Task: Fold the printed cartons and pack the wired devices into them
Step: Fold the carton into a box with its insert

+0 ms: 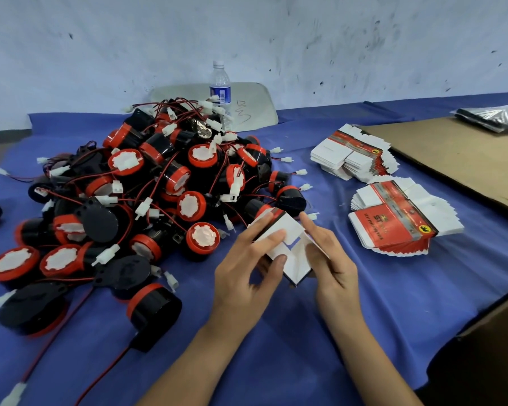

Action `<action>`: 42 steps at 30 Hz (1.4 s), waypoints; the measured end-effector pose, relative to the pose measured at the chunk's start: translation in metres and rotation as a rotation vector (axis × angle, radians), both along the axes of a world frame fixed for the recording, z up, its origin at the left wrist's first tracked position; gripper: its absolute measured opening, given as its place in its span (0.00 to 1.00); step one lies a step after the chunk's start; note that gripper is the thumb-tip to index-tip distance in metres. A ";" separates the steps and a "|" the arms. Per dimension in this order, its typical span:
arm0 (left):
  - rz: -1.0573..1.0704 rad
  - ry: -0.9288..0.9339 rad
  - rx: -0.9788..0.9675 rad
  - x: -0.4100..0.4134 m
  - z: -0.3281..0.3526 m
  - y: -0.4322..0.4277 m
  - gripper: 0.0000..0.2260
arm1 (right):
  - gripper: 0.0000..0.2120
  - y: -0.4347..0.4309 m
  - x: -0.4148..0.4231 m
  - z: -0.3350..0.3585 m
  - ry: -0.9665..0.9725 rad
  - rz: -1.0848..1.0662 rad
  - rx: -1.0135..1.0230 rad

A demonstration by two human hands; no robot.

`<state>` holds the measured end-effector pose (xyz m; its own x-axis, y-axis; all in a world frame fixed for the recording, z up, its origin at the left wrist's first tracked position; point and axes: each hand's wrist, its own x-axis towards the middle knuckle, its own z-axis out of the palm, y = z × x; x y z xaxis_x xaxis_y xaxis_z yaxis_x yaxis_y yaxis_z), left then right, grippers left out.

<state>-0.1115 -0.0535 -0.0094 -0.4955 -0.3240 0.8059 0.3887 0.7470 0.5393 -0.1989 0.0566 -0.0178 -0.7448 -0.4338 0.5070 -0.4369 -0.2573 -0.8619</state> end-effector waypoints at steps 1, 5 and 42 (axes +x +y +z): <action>-0.006 0.005 0.005 0.000 0.000 0.000 0.11 | 0.24 -0.001 0.001 0.000 -0.024 -0.010 0.004; 0.003 0.016 0.008 -0.002 0.000 0.000 0.10 | 0.23 -0.002 0.003 0.000 -0.067 -0.035 0.007; 0.159 0.035 -0.048 -0.002 0.003 0.000 0.14 | 0.21 -0.007 0.004 -0.003 0.220 -0.135 0.060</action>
<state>-0.1133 -0.0538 -0.0062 -0.4129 -0.3569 0.8379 0.2816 0.8249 0.4901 -0.1952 0.0496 -0.0209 -0.6728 -0.3721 0.6394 -0.6423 -0.1352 -0.7545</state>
